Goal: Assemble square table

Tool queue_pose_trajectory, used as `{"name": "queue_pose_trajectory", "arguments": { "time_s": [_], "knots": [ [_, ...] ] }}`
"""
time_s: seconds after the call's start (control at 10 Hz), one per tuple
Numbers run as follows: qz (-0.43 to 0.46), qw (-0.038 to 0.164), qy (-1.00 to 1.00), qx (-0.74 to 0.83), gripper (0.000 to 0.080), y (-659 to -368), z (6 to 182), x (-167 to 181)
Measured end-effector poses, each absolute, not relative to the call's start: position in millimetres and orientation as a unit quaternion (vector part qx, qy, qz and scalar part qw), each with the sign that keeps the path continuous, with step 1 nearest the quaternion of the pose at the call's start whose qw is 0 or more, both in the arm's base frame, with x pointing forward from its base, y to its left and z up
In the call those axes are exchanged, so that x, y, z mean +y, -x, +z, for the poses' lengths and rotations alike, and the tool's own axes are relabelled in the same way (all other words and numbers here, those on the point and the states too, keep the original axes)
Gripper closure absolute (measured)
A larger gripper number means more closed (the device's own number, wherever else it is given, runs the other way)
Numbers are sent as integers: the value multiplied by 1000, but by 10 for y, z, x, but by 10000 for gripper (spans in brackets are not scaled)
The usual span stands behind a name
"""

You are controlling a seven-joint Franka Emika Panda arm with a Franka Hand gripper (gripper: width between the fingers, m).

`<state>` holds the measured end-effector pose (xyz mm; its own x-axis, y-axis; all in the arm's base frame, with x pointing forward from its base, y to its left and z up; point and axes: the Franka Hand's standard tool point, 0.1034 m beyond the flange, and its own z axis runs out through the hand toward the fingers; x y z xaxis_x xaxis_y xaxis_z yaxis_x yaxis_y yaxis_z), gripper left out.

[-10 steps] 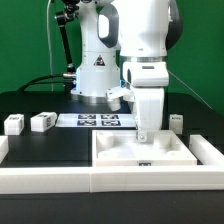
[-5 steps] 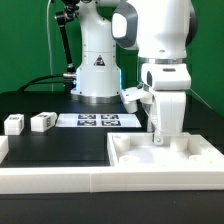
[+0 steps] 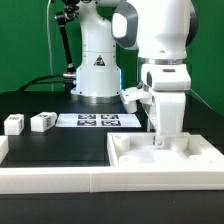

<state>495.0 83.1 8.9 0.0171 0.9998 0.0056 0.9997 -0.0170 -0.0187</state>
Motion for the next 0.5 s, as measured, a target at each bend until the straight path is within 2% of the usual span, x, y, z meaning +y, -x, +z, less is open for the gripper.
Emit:
{"name": "queue_pose_trajectory", "arguments": {
  "time_s": [0.1,0.2,0.4,0.5],
  "knots": [
    [4,8,714,-700,339,-4945,89,827],
    [0,7,731,-682,196,-4876,92,810],
    [0,5,756,-655,164,-4738,167,827],
    [-4,0,767,-642,152,-4714,268,820]
  ]
}}
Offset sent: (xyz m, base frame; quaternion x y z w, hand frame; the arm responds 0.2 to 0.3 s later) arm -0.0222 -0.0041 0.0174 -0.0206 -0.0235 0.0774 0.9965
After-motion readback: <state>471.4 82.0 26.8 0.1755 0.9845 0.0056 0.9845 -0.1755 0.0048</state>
